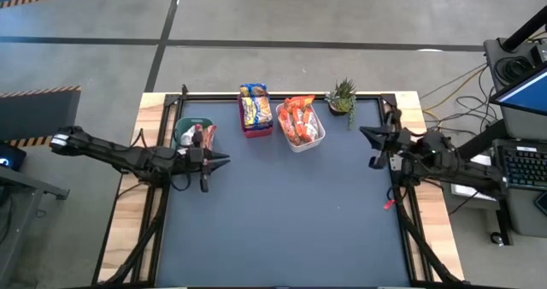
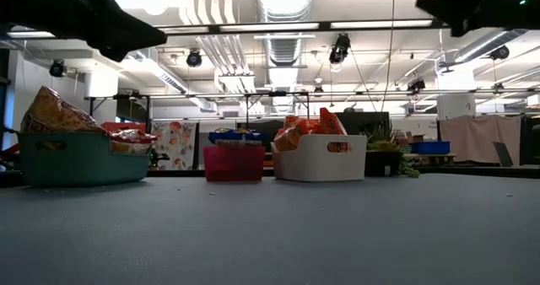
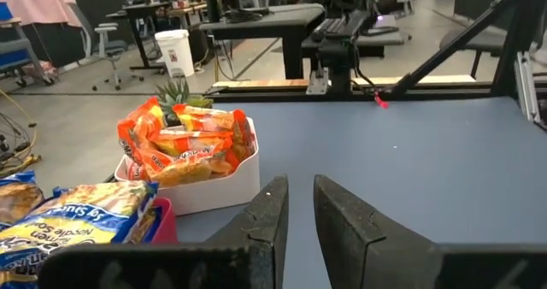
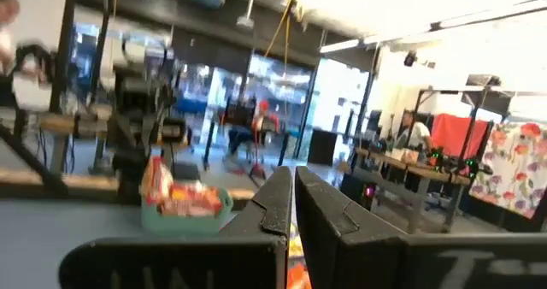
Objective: Sort Maruchan noodles
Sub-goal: Return to Home Position
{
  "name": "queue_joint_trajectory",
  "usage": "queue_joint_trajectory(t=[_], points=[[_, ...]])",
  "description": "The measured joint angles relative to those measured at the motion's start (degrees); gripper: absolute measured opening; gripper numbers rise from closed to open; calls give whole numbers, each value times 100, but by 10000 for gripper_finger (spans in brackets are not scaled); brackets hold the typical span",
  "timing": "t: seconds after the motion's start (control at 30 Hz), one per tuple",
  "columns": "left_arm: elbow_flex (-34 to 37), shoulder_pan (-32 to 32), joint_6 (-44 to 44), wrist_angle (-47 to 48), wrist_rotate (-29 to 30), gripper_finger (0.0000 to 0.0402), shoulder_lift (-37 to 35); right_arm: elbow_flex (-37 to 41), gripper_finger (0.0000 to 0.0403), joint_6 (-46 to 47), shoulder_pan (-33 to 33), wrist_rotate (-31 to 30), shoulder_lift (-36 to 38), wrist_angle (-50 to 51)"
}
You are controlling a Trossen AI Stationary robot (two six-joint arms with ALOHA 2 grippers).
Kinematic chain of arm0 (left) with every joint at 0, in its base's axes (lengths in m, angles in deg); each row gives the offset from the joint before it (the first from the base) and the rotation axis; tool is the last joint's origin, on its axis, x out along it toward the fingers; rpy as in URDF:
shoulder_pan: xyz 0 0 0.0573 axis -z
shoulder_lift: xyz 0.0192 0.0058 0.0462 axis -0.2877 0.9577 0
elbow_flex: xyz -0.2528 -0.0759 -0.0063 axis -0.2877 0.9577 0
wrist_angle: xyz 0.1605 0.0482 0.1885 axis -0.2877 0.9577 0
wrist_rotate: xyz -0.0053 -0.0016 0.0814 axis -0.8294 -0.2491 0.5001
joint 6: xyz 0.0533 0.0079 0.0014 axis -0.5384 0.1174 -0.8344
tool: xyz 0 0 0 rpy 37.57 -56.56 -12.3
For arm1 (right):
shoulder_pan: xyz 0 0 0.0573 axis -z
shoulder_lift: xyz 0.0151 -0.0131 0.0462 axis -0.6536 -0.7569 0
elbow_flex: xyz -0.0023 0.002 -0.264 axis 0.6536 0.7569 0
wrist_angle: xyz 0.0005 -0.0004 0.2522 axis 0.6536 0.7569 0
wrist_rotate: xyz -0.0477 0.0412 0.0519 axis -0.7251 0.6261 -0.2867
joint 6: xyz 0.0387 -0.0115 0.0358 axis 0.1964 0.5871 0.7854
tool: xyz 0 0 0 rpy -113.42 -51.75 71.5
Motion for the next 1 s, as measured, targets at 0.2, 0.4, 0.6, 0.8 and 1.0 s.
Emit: queue_joint_trajectory(t=[0.2,0.4,0.6,0.8,1.0], points=[[93,0,-1,-237,59,40,4,19,9,188,13,3,713,790],[93,-50,-1,-256,175,40,-21,80,9,284,12,29,700,972],[146,-173,-1,-262,188,40,-33,498,9,449,11,365,782,916],[466,-361,76,-837,-78,40,-28,1062,9,600,12,542,699,616],[1150,-365,171,-1904,-235,40,9,1067,9,692,9,601,655,753]])
